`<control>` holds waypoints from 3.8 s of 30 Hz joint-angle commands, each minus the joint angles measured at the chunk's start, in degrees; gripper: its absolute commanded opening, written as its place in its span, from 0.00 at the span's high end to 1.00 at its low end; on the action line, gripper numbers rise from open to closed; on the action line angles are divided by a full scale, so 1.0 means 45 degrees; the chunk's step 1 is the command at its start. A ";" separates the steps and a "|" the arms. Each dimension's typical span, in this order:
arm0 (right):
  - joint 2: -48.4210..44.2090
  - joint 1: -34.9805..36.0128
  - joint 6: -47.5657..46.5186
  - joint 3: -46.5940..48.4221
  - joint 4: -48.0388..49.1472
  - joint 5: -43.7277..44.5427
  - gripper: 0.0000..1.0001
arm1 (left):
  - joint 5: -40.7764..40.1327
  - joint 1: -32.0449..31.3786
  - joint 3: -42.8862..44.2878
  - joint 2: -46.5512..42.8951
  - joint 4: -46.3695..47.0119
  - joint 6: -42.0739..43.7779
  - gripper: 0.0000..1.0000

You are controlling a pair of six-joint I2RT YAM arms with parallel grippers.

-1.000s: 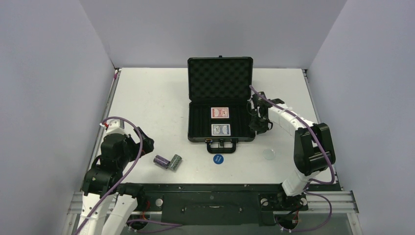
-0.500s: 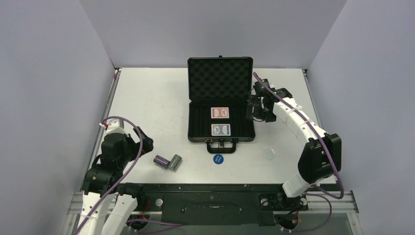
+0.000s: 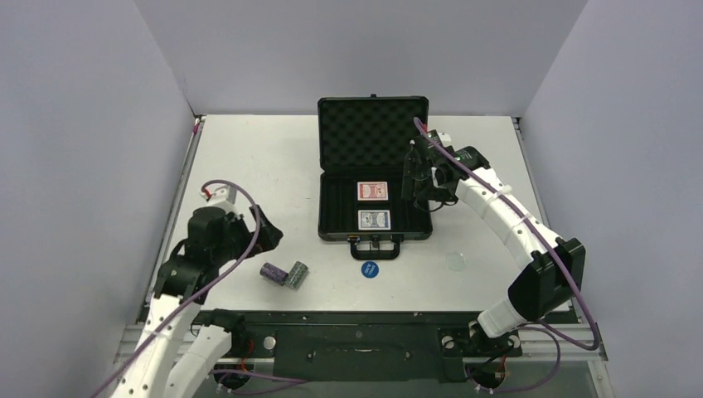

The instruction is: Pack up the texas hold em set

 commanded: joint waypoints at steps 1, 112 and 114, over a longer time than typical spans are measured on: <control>-0.1083 0.0006 0.0116 0.0282 -0.0423 0.0594 0.31 | -0.1261 -0.2333 0.0236 0.2278 0.0347 -0.0031 0.04; -0.7755 -0.1557 0.0826 -0.4456 -0.2628 0.0425 0.33 | -0.1384 -0.4558 0.9157 1.4274 -0.1343 0.0276 1.00; -0.7859 -0.1557 0.0836 -0.4527 -0.2726 0.0412 0.33 | -0.1302 -0.4470 0.9703 1.4873 -0.1317 0.0367 1.00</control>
